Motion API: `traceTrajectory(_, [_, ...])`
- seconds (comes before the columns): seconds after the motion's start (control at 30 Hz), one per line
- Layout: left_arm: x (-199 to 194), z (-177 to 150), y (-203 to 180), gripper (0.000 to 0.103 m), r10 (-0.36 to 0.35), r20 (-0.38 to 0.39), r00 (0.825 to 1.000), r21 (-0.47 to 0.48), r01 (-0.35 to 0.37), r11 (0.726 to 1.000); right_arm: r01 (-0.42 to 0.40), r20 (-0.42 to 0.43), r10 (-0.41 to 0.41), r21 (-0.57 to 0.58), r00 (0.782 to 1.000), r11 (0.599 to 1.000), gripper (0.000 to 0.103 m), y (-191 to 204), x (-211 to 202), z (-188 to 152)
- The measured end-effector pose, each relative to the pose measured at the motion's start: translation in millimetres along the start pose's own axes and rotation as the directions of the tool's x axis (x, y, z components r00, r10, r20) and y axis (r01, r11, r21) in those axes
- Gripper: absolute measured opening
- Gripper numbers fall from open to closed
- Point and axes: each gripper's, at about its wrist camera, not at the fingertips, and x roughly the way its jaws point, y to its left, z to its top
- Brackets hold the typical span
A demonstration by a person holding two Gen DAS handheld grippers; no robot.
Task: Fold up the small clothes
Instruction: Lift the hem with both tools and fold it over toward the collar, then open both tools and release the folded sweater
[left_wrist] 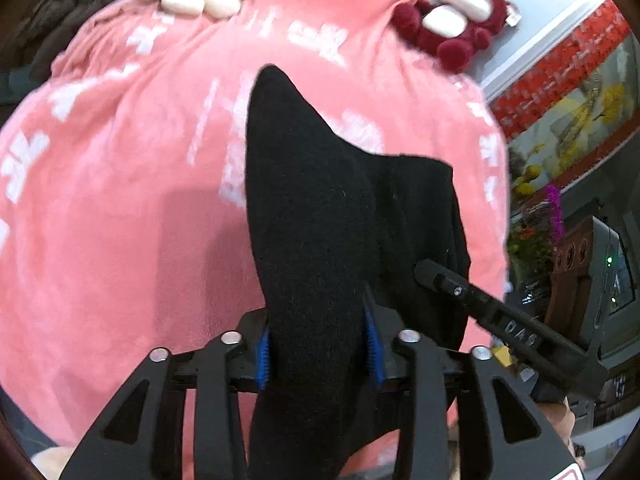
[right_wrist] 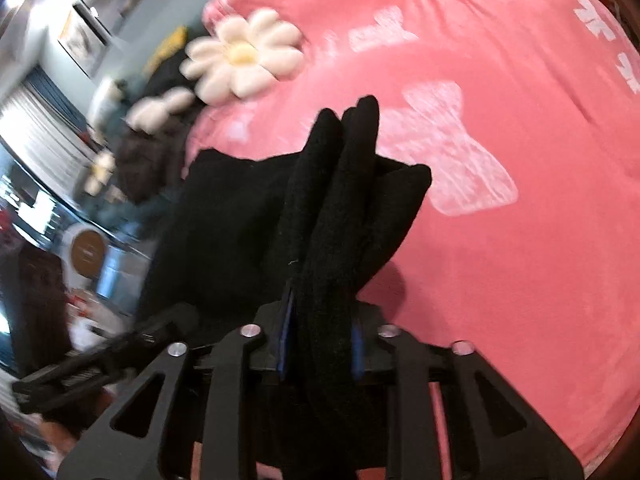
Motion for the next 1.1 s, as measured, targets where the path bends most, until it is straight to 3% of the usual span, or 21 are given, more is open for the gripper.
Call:
traceTrajectory(0.07, [27.6,-16.9,14.5,0.036,0.041,-0.021,0.999,-0.037,-0.042,0.998,0.098,-0.073,-0.095,0.039,0.993,0.994,0.034,-20.3,20.2,-17.0])
traceTrajectory(0.1, [34.5,-26.3,21.6,0.037,0.100,-0.038,0.994,-0.065,-0.102,0.993,0.069,-0.077,-0.063,0.081,0.995,0.994,0.034,-28.0,16.7,-24.0])
traceTrajectory(0.13, [30.9,-33.3,27.9,0.037,0.104,-0.015,0.994,-0.092,-0.105,0.990,0.020,-0.056,-0.013,0.122,0.998,0.992,0.034,-33.7,7.0,-30.6])
traceTrajectory(0.2, [20.0,-40.7,37.1,0.040,0.055,0.014,0.998,-0.138,-0.052,0.989,0.011,-0.033,-0.007,0.131,0.999,0.991,0.037,-35.3,-7.5,-38.9])
traceTrajectory(0.27, [15.4,-45.0,42.8,0.040,0.049,0.016,0.999,-0.172,-0.046,0.984,0.000,-0.035,0.003,0.099,0.999,0.995,0.039,-30.3,-12.4,-44.4])
traceTrajectory(0.43, [14.6,-49.8,20.8,0.040,0.152,0.002,0.988,-0.070,-0.152,0.986,0.010,-0.047,-0.005,0.096,0.999,0.995,0.037,-21.5,-5.4,-53.4])
traceTrajectory(0.5, [10.6,-52.5,10.5,0.040,0.190,0.009,0.982,-0.020,-0.190,0.982,0.000,0.029,-0.003,0.080,1.000,0.997,0.031,-12.5,-21.9,-60.9])
traceTrajectory(0.57, [7.8,-60.0,3.5,0.042,0.211,0.008,0.977,0.020,-0.211,0.977,0.013,0.031,-0.013,0.016,0.999,1.000,0.008,-2.3,-24.5,-67.6])
traceTrajectory(0.6, [7.9,-64.3,1.0,0.042,0.219,0.001,0.976,0.034,-0.219,0.975,0.018,0.018,-0.018,-0.016,1.000,1.000,0.007,1.7,-22.6,-71.1])
traceTrajectory(0.73, [16.0,-77.8,-2.7,0.042,0.245,-0.032,0.969,0.055,-0.243,0.969,0.080,-0.095,-0.085,-0.053,0.992,0.995,0.006,-6.8,9.3,-88.3])
traceTrajectory(0.83, [22.5,-82.8,-3.1,0.042,0.279,-0.037,0.959,0.072,-0.276,0.958,0.048,-0.079,-0.042,0.065,0.996,0.997,0.004,-23.5,2.3,-88.2])
traceTrajectory(0.93, [24.1,-87.1,-1.7,0.042,0.290,-0.042,0.956,0.080,-0.286,0.955,0.036,-0.054,-0.034,0.030,0.998,0.999,0.006,-15.1,-13.5,-85.6])
traceTrajectory(1.03, [25.7,-90.3,-1.8,0.042,0.296,-0.042,0.954,0.077,-0.292,0.953,0.086,-0.112,-0.087,-0.015,0.990,0.996,0.006,-16.9,-0.9,-90.7])
traceTrajectory(1.1, [27.3,-91.4,-3.4,0.042,0.300,-0.043,0.953,0.083,-0.296,0.951,0.089,-0.142,-0.083,0.035,0.986,0.995,0.006,-27.6,6.0,-94.1])
